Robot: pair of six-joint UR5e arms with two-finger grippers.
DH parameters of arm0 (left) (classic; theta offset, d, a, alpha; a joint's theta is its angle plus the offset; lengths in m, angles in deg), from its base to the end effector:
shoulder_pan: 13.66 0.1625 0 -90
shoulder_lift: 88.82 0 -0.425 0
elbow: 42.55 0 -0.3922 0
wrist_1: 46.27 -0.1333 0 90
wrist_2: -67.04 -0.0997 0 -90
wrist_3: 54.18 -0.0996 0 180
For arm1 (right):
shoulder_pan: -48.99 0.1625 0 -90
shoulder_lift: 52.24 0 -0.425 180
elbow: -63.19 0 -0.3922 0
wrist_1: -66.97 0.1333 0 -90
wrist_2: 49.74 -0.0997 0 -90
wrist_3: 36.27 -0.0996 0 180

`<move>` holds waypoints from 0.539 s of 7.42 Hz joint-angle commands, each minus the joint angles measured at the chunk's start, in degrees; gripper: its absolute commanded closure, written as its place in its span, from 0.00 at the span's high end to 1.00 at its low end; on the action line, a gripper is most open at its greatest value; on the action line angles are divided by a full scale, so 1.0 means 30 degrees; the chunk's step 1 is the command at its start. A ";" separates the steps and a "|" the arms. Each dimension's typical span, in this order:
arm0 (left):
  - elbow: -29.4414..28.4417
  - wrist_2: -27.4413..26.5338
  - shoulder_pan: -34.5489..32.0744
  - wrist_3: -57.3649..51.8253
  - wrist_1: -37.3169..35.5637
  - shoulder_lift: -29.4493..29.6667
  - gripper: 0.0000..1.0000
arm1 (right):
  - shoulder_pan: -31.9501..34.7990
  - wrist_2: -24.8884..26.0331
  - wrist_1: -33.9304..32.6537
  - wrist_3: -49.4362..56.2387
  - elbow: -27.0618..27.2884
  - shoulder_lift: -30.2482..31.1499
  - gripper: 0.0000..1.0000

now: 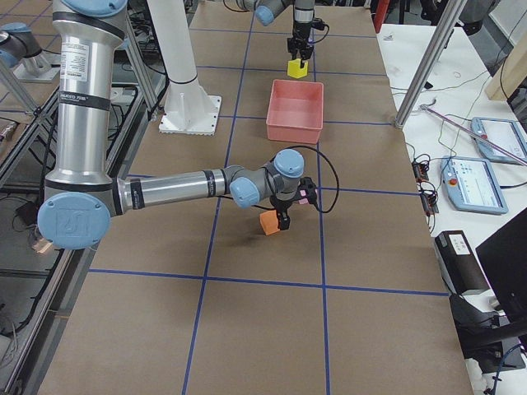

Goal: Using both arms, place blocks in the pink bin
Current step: 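Drop the yellow cube into the bin while the right gripper grasps the orange cube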

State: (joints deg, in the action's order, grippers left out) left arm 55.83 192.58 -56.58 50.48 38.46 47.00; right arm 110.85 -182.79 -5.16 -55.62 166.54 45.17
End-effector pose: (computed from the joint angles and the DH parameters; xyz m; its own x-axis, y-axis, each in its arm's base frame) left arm 0.4326 -0.5052 0.1187 0.4064 -0.6592 -0.6327 0.3474 0.7520 -0.5603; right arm -0.1574 -0.4328 0.5697 0.6283 -0.2872 0.7230 0.2367 0.9559 0.1740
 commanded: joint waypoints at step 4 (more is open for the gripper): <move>-0.4170 -0.2326 0.2408 0.0035 0.0230 0.2362 0.00 | -0.2922 0.2803 0.0697 0.0037 0.0031 0.0313 0.99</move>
State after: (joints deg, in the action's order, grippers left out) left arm 44.67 186.77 -50.68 50.66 39.00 53.88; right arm 103.14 -175.95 -3.12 -55.51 166.79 46.19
